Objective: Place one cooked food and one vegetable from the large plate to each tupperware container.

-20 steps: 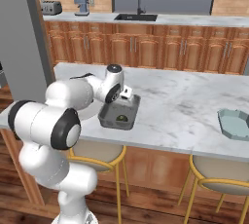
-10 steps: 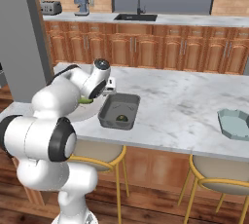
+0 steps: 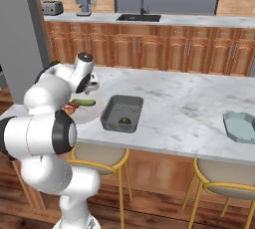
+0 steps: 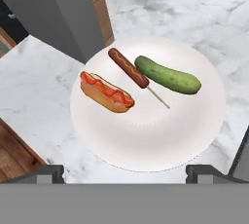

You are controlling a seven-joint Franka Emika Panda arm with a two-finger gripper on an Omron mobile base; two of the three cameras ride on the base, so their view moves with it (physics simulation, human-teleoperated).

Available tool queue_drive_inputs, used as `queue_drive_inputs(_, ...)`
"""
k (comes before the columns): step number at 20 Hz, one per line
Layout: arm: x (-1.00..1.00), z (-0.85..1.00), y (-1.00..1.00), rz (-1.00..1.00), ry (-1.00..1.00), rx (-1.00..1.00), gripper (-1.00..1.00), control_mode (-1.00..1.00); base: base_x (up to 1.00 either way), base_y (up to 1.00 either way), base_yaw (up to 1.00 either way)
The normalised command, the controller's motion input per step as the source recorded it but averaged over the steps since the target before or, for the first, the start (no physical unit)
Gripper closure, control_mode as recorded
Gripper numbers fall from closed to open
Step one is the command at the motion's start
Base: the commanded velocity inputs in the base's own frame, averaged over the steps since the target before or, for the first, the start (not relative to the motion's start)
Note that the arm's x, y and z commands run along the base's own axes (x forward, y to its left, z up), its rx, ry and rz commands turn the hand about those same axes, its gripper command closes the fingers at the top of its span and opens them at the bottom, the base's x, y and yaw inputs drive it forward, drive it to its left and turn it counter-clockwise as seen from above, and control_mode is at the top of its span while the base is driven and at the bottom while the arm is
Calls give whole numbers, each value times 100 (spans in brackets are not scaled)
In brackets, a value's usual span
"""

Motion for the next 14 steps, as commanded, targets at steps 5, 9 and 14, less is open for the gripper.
queue_drive_inputs(5, 0, -52, 69, 5, 0, -5, -100, -100, 0, 0, 0)
queue_drive_inputs(9, 1, -40, 30, 2, 0, -4, -100, -100, 0, 0, 0)
queue_drive_inputs(14, 0, -13, 0, 0, -1, -3, -100, -100, 0, 0, 0)
